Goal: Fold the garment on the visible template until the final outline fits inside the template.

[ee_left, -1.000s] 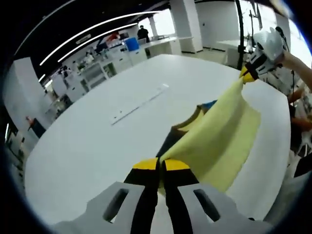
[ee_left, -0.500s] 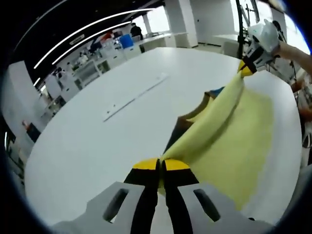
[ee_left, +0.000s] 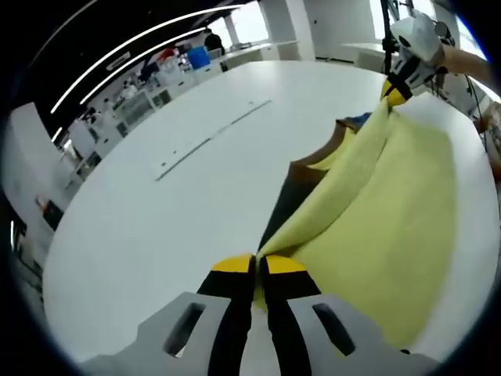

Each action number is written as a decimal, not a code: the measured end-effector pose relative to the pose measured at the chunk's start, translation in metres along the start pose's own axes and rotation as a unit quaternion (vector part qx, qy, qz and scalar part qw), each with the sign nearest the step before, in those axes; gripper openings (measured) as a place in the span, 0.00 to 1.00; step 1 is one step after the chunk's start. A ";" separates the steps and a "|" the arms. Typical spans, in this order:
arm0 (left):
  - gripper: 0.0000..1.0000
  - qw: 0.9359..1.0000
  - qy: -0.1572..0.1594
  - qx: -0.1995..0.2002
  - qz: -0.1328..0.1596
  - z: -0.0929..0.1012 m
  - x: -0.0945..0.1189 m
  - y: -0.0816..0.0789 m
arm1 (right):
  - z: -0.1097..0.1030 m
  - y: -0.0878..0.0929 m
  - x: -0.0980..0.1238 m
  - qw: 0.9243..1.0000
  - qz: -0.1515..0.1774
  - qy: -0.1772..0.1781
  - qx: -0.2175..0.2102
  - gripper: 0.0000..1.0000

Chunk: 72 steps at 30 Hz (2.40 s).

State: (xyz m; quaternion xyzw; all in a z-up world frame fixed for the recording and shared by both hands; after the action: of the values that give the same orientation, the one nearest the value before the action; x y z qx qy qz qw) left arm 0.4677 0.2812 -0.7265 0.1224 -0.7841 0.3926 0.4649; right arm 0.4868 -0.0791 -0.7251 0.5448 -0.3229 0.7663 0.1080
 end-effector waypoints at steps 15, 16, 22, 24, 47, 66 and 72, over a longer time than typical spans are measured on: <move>0.21 0.997 -0.014 -0.078 -0.022 -0.008 0.013 0.019 | 0.001 0.008 0.011 0.998 0.018 0.014 0.066 0.27; 0.21 0.996 -0.018 -0.084 -0.023 -0.009 0.013 0.020 | 0.000 0.009 0.011 0.997 0.022 0.019 0.073 0.27; 0.18 0.993 -0.032 -0.110 0.020 -0.008 0.018 0.014 | -0.006 0.010 0.013 0.995 0.049 0.024 0.079 0.26; 0.15 0.991 -0.036 -0.125 0.019 -0.005 0.019 0.014 | -0.006 0.009 0.013 0.995 0.056 0.025 0.081 0.24; 0.14 0.988 -0.013 -0.153 0.008 -0.001 0.008 0.021 | -0.014 0.011 0.003 0.995 0.041 0.008 0.090 0.15; 0.10 0.998 -0.007 -0.069 0.002 -0.010 0.000 0.017 | 0.008 0.002 -0.012 0.998 0.043 -0.010 0.038 0.05; 0.02 0.998 -0.024 -0.059 -0.002 -0.013 0.004 0.016 | 0.006 0.000 -0.013 0.999 0.038 -0.014 0.029 0.00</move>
State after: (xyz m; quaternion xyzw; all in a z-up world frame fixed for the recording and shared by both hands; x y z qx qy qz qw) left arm 0.4653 0.3020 -0.7278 0.1060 -0.8167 0.3417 0.4527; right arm 0.4962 -0.0806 -0.7357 0.5460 -0.3226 0.7709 0.0584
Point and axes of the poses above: the point that each gripper's makers call its tool centre point, and the gripper's own axes: x roughly backward along the fingers, z roughly to its right, y roughly out of its underside, the point moved 8 cm from there along x, roughly backward along the fingers, and after that the axes turned 10 degrees about -z, right-handed, at the moved point
